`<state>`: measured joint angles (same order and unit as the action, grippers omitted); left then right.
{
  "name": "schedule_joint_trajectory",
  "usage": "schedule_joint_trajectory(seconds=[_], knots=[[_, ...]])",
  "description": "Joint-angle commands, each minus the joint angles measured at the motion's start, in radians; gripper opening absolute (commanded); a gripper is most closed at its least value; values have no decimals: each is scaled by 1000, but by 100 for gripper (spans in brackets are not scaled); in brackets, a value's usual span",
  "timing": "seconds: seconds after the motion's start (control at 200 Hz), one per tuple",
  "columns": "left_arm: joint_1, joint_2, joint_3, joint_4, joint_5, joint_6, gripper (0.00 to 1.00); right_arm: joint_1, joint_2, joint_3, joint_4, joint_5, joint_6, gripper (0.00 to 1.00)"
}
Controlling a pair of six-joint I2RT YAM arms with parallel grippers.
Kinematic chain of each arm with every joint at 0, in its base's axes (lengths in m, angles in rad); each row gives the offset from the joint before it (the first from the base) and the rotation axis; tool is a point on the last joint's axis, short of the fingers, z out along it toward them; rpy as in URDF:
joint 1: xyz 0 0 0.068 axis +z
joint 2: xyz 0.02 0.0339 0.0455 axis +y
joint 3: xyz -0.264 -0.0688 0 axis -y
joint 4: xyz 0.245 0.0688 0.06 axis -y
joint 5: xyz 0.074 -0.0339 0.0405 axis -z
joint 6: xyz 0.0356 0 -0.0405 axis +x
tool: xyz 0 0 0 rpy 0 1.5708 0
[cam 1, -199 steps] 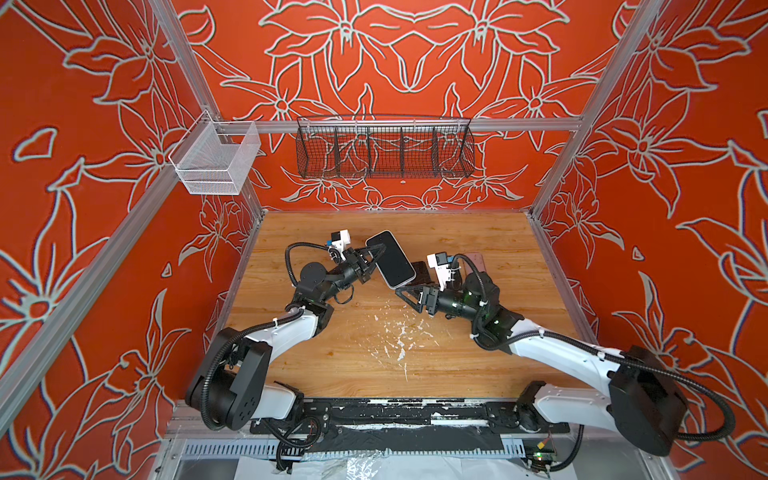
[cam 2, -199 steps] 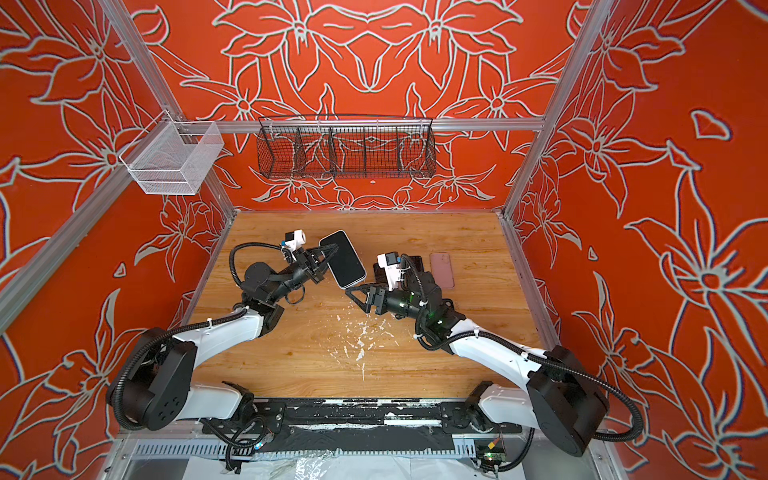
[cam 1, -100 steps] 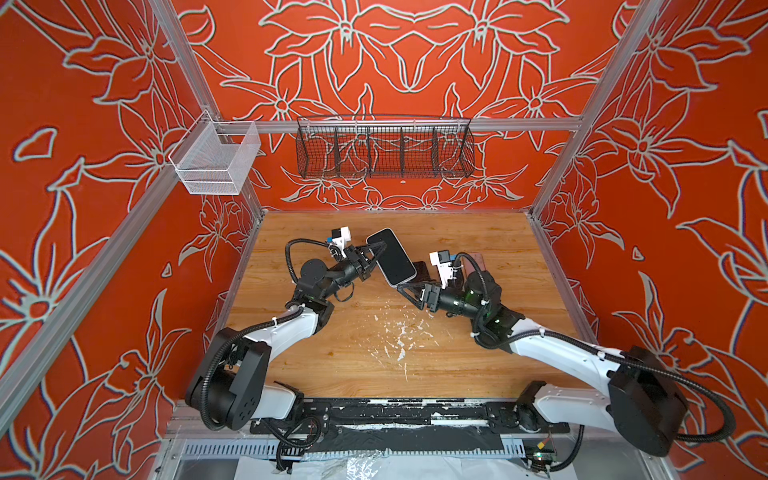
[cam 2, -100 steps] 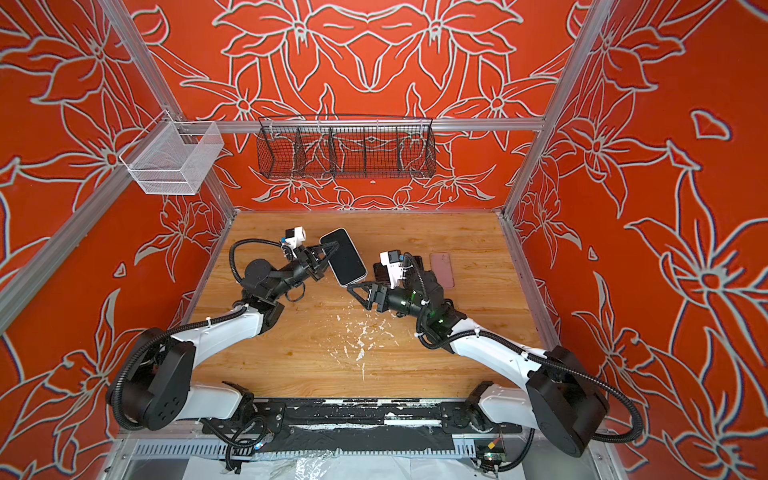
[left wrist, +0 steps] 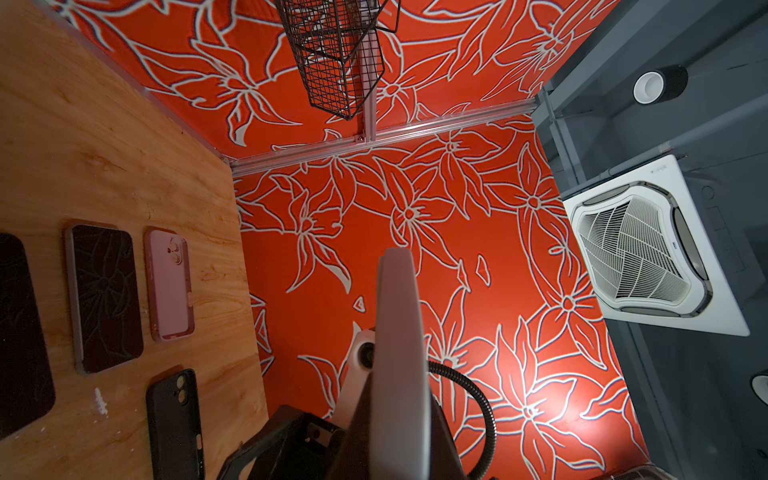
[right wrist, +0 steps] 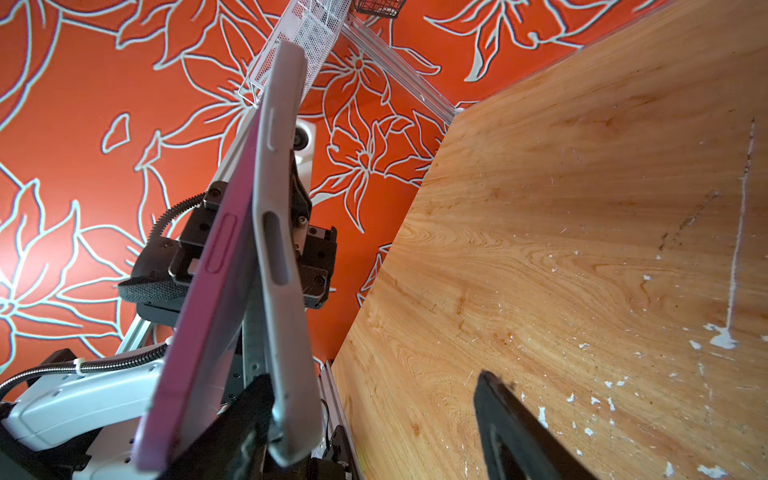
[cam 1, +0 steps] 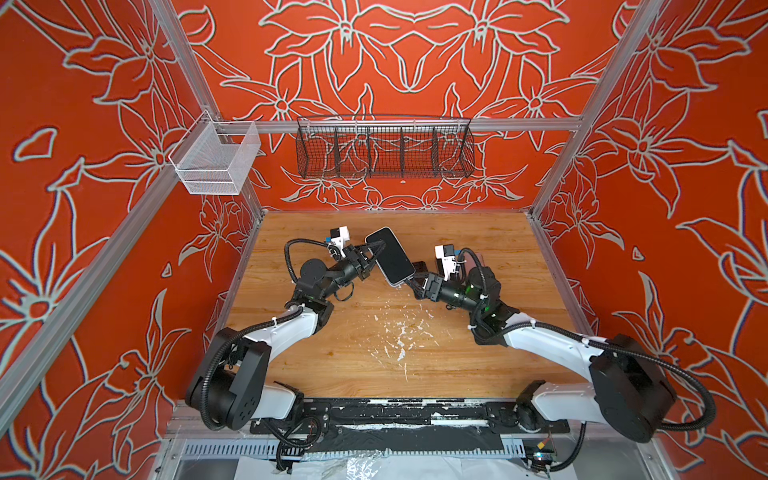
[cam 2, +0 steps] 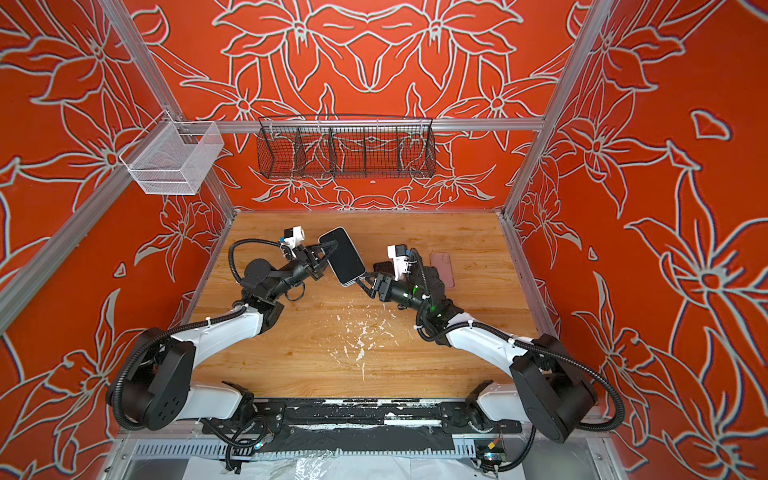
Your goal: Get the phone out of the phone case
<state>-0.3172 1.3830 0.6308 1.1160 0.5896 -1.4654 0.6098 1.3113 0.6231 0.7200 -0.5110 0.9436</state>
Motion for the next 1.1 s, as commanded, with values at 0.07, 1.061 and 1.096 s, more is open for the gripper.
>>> schedule_joint_trajectory(seconds=[0.07, 1.061, 1.096], knots=[[-9, -37, 4, 80, 49, 3, 0, -10, 37, 49, 99, -40, 49, 74], [-22, -156, -28, -277, -50, 283, 5, 105, 208, 110, 377, -50, 266, 14], [-22, -166, -34, -288, -58, 293, 6, 106, 202, 109, 380, -48, 272, 13]])
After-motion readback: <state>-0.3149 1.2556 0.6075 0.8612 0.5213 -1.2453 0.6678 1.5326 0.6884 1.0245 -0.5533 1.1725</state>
